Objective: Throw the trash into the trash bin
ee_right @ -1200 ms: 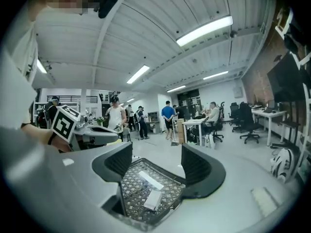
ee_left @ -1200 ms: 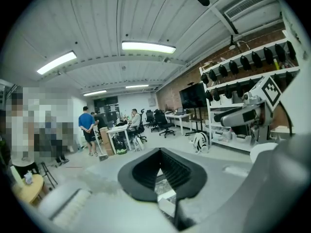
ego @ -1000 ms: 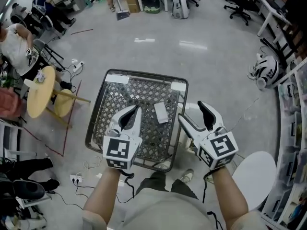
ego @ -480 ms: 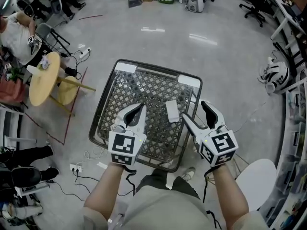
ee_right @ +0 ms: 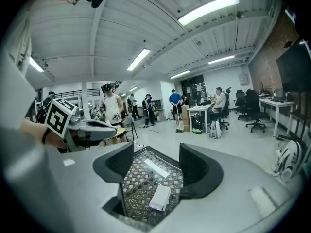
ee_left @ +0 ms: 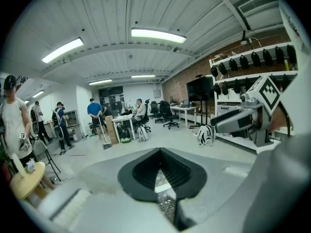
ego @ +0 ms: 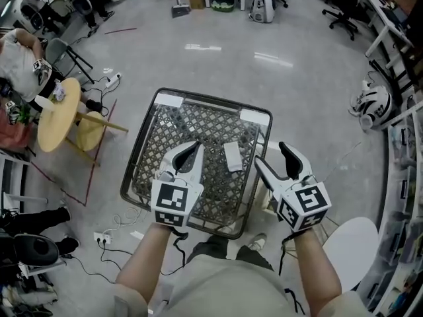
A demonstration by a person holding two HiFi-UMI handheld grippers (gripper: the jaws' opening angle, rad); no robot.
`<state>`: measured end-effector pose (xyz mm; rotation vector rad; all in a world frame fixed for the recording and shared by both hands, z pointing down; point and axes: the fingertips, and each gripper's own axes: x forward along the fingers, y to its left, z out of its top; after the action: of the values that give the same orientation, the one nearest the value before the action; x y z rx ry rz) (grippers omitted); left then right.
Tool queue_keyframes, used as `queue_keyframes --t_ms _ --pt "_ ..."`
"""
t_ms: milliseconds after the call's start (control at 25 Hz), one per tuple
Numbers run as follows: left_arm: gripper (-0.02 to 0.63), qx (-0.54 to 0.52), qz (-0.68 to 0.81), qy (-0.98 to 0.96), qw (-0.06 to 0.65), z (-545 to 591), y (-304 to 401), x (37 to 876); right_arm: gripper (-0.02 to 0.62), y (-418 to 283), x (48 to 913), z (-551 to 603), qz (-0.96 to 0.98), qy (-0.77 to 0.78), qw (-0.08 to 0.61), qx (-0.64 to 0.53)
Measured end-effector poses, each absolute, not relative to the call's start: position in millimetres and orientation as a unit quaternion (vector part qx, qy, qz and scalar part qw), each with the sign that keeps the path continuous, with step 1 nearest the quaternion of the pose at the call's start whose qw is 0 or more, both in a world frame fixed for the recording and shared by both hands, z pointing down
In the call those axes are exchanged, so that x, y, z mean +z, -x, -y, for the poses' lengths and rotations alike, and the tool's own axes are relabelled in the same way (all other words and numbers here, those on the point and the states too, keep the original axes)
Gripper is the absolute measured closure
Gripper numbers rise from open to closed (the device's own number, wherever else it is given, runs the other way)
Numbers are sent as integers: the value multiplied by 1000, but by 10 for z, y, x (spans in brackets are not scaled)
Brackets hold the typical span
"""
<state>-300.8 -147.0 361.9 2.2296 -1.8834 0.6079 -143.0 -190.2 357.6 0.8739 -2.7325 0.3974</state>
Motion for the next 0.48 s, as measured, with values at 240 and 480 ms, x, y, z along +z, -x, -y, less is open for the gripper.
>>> queue_keyframes --t_ms 240,480 --pt "603 212 631 -741 89 1399 3014 3707 296 1547 3704 1897 937 -290 139 138" --pt "603 221 636 -731 115 1286 3125 3991 287 1814 4214 1906 930 -279 180 157"
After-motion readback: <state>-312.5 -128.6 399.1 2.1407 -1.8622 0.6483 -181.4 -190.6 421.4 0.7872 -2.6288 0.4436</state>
